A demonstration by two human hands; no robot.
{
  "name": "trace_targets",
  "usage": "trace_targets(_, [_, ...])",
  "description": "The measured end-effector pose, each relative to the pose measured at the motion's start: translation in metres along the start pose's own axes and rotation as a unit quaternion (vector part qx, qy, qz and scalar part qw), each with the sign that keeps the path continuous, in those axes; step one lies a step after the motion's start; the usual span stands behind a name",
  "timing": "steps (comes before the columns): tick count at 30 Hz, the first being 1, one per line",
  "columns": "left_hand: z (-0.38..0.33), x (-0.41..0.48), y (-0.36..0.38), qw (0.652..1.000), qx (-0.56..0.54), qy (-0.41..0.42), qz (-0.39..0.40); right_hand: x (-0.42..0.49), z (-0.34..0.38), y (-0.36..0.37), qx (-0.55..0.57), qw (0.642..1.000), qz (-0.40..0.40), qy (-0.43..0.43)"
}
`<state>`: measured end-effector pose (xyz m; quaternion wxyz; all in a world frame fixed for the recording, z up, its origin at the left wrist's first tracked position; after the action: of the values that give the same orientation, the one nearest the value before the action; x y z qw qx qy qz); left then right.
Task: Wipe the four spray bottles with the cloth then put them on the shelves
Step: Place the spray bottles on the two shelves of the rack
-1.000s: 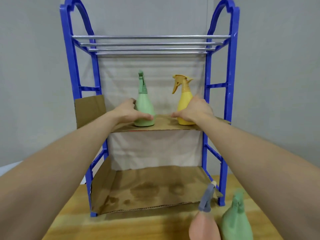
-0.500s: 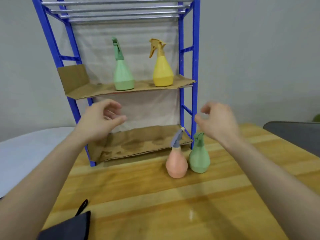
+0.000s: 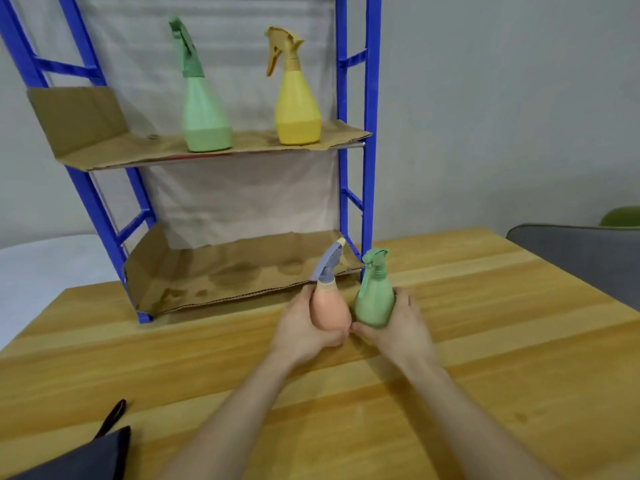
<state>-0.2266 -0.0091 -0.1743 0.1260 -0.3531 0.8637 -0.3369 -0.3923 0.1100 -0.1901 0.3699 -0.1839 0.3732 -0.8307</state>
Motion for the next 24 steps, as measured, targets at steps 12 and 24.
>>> trace_targets(12, [0.016,-0.013,-0.116,0.99,0.046,-0.008,-0.134,0.031,0.089,-0.006,0.008,0.993,0.012,-0.115])
trace_targets(24, [0.085,0.076,-0.176,0.976,0.097,-0.11,-0.162,0.139,0.146,0.053,-0.023,0.99,0.083,-0.109])
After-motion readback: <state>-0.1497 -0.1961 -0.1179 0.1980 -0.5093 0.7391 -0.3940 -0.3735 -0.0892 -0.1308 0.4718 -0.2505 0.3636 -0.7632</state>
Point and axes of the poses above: each hand's wrist, its own x-axis towards the middle knuckle, its own y-axis out of the palm, z = x × y, the point moved 1 cm from there along x, towards the middle knuckle, and after that the axes turned 12 degrees about z, right-handed, at the moved point
